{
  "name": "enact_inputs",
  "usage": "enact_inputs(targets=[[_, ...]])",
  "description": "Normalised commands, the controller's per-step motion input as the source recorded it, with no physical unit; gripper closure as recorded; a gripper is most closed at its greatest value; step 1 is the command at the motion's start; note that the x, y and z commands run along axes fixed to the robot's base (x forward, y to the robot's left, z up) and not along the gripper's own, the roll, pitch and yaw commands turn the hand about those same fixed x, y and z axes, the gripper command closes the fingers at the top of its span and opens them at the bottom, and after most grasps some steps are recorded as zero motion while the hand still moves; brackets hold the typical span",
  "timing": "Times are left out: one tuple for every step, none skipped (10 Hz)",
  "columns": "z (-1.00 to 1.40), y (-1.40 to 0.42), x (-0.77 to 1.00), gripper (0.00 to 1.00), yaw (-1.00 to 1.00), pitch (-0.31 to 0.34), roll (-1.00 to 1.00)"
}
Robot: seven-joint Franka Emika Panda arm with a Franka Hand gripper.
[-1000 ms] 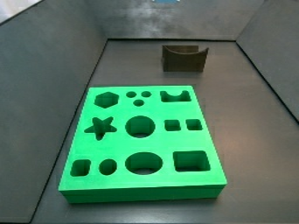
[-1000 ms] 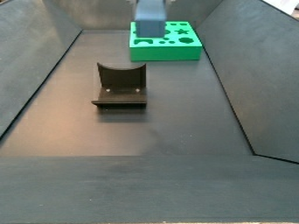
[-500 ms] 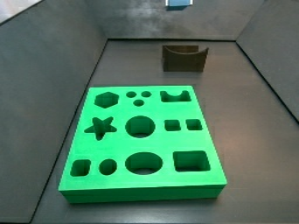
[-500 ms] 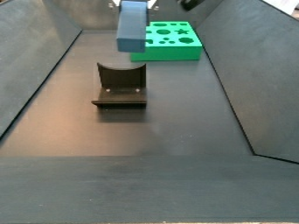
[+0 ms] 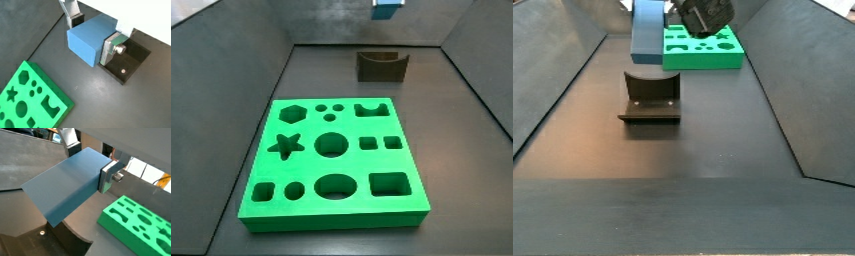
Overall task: Pick up the rectangle object. Move up. Place the rectangle object on the fixture. Regrasp the rectangle object. Move to above the board. Insert the rectangle object.
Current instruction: Place the rectangle object on the fixture.
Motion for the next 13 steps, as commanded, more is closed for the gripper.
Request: enact_inputs(targets=[[0.00,0.03,0.04,1.00,-0.08,0.041,-0.21],[-1.00,0.13,0.11,1.00,-0.01,0.229,-1.00],[-1.00,0.14,0.12,1.00,-0.03,0.218,-1.00],[-1.00,0.14,0.14,1.00,-0.08,0.254,-1.00],[-1.00,0.13,0.15,1.00,-0.14,0.250,-0.83],[-1.00,0.14,0.16,1.00,-0.17,0.210,-0.67],[-1.00,0.14,0.16,1.00,-0.20,0.163,-0.50],[-1.00,0.14,0.17,1.00,-0.22,0.121,-0.34],[-1.00,0.13,0.18,1.00,-0.22,0.058,-0.22],[-0.83,0.12,0.16,1.00,-0.21,0.015,-0.19],[-0.63,0.09,0.12,1.00,-0.19,-0.016,-0.18],[-0.44,0.10,0.09,1.00,-0.15,-0.049,-0.14],[-0.43,0.10,0.07,1.00,-0.12,-0.062,-0.12]])
